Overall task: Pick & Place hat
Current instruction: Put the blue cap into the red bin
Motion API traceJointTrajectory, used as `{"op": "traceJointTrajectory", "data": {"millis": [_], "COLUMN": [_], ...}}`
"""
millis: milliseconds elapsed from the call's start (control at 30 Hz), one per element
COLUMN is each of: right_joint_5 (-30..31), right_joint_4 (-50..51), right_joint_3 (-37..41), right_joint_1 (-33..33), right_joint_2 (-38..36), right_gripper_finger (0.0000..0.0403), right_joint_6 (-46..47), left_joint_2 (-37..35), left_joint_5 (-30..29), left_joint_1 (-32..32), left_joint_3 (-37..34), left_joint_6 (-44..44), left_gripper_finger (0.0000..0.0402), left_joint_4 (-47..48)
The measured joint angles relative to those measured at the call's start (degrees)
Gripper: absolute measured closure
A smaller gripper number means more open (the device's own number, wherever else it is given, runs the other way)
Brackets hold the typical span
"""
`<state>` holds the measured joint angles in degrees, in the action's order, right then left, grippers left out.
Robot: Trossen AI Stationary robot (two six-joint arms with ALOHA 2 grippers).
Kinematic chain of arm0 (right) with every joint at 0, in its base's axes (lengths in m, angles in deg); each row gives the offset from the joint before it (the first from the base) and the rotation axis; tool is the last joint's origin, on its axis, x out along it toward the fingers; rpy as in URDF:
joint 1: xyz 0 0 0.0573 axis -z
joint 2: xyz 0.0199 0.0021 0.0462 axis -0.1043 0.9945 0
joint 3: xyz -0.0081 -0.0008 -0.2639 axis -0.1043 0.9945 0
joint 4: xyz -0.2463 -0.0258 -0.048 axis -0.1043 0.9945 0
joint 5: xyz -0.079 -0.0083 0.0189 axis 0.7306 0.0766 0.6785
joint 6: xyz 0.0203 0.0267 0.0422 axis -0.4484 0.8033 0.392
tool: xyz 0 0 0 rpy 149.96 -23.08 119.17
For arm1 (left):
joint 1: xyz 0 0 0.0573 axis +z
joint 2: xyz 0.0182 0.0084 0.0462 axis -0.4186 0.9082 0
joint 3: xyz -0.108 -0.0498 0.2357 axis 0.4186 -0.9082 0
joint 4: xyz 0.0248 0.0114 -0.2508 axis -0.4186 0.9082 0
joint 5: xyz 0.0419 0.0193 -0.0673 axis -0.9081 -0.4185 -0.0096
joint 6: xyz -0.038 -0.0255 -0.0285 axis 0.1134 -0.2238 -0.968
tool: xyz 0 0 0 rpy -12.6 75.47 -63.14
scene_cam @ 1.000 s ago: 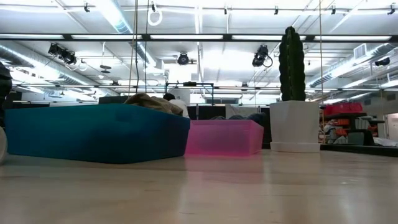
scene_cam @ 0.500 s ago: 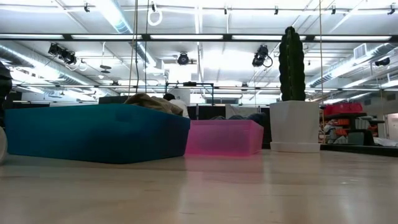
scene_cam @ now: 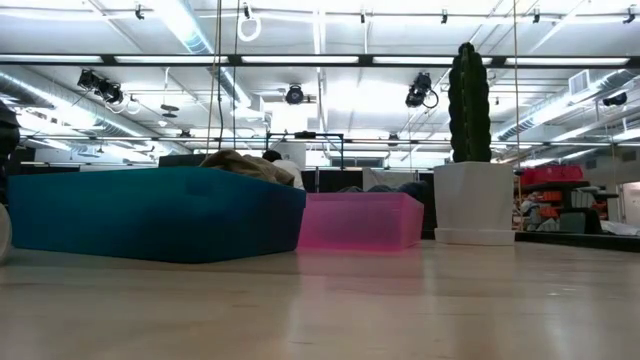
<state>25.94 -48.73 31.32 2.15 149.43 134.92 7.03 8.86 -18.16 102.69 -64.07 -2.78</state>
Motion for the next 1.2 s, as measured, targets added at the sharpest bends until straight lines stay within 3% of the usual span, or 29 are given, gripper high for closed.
{"op": "traceJointTrajectory", "data": {"millis": [200, 467, 567, 767, 833, 1033, 1200], "right_joint_5": [-3.9, -2.8, -2.2, -1.4, -1.2, -1.2, -1.2], "right_joint_4": [0.7, 5.8, 7.5, 8.5, 8.6, 8.6, 8.6], "right_joint_3": [0.0, 0.0, 0.0, 0.1, 0.1, 0.1, 0.1], "right_joint_1": [-0.2, -0.4, -0.4, -0.4, -0.4, -0.4, -0.4], "right_joint_2": [-2.6, -6.2, -6.7, -6.8, -6.7, -6.7, -6.9], "right_gripper_finger": [0.0237, 0.0239, 0.0244, 0.0248, 0.0248, 0.0248, 0.0248], "right_joint_6": [3.7, 2.8, 1.7, -0.5, -1.0, -1.6, -1.6], "left_joint_2": [-3.3, -7.1, -6.9, -4.5, -3.5, 2.0, 8.7], "left_joint_5": [0.0, -7.5, -13.1, -31.5, -34.7, -35.7, -34.7], "left_joint_1": [2.4, 6.1, 6.8, 7.5, 7.5, 6.9, 4.8], "left_joint_3": [0.0, 0.0, 1.2, 4.4, 5.2, 7.5, 11.6], "left_joint_6": [0.0, -10.6, -16.3, -32.1, -36.3, -39.8, -36.7], "left_gripper_finger": [0.0356, 0.0356, 0.0356, 0.0356, 0.0356, 0.0356, 0.0356], "left_joint_4": [5.6, 9.3, 10.4, 12.7, 12.8, 16.4, 22.0]}}
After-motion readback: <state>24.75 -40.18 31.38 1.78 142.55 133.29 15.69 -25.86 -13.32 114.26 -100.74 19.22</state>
